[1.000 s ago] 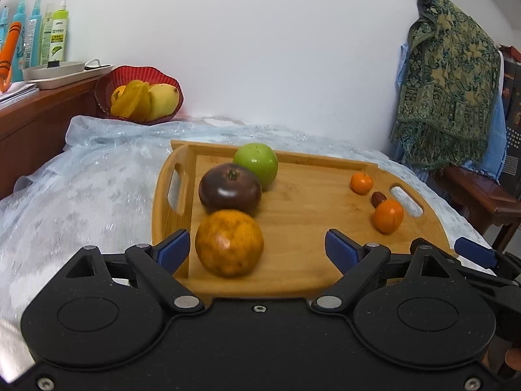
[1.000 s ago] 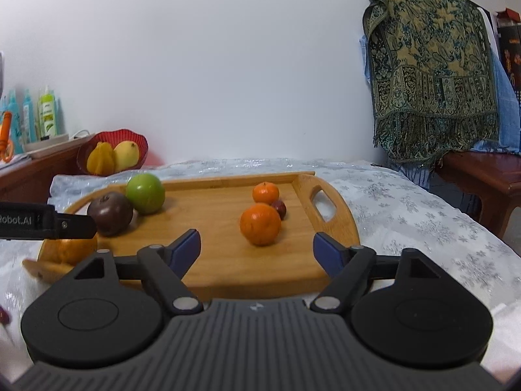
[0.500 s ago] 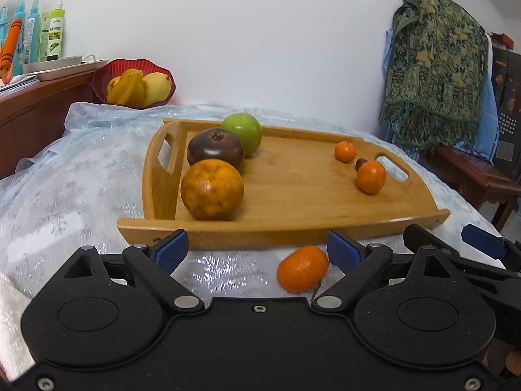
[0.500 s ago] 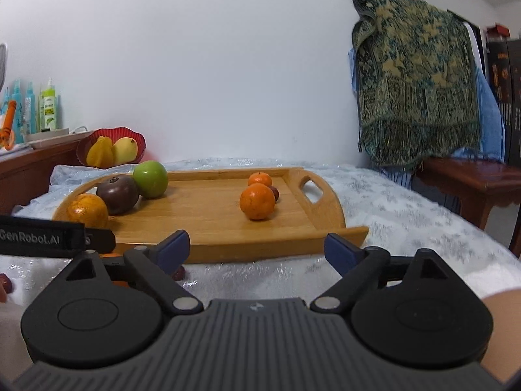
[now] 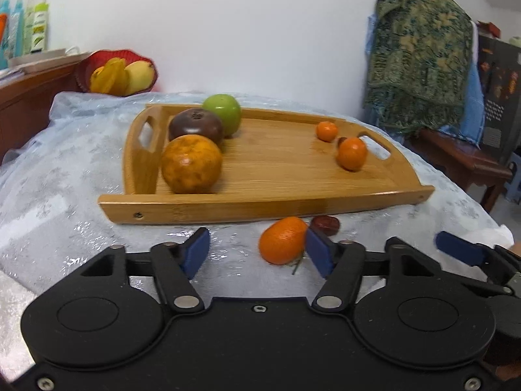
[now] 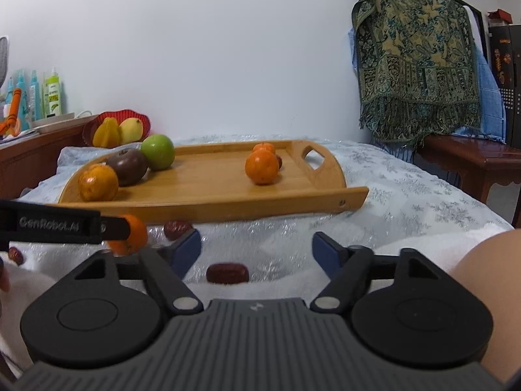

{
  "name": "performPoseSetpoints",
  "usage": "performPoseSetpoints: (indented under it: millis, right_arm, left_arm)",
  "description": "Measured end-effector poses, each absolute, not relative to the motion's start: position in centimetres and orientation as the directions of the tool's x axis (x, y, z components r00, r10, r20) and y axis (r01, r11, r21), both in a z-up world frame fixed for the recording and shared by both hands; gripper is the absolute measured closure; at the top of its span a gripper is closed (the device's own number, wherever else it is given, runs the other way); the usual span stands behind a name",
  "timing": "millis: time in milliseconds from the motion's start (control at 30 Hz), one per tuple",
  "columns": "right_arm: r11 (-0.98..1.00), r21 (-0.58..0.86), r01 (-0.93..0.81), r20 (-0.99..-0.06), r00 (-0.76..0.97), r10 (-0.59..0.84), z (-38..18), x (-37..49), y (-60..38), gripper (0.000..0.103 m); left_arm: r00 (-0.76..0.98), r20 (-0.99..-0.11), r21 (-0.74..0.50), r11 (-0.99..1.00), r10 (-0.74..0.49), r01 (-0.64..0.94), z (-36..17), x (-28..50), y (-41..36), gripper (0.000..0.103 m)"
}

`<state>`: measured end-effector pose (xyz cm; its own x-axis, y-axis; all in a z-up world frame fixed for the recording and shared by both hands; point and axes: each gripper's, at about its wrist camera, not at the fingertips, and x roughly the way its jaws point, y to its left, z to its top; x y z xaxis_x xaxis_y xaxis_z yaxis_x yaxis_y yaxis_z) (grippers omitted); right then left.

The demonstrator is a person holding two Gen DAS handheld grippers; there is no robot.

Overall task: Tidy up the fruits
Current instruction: 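Grasp a tangerine with the left tool while the right tool grasps another red date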

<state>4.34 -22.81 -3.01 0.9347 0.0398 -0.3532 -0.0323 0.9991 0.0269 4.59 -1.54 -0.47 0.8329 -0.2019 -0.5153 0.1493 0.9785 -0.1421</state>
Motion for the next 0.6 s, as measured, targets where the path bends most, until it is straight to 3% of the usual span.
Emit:
performPoseSetpoints:
  millis: [200,400,500,600]
  right_arm:
    - [0.995,0.041,-0.09,-0.375,0.922,0.099,-3.5,3.7,-22.8,0.058]
    - [0.99,-0.006,-0.141,-0.377,0.917,0.128,-3.9,3.3,-21.8,0.065]
    - [0.99,0.008,-0.143,-0.383,0.914,0.135,-3.9,3.6,-21.9,0.065]
    - [0.99,0.039,-0.136,-0.388,0.911,0.14,-4.0,4.0,-22.1,0.065]
  left_arm:
    - [0.785,-0.528,-0.252,0.943,-0.322,0.217,-0.8,4.8,-1.7,0.072]
    - [0.795,-0.522,-0.235,0.948,-0.31,0.215,-0.9,4.9,-2.2,0.07]
    - [0.79,-0.531,-0.237,0.949,-0.307,0.21,-1.1,5.1,-2.4,0.062]
    - [0.788,-0.532,-0.24,0.948,-0.309,0.209,-1.3,5.4,-2.5,0.061]
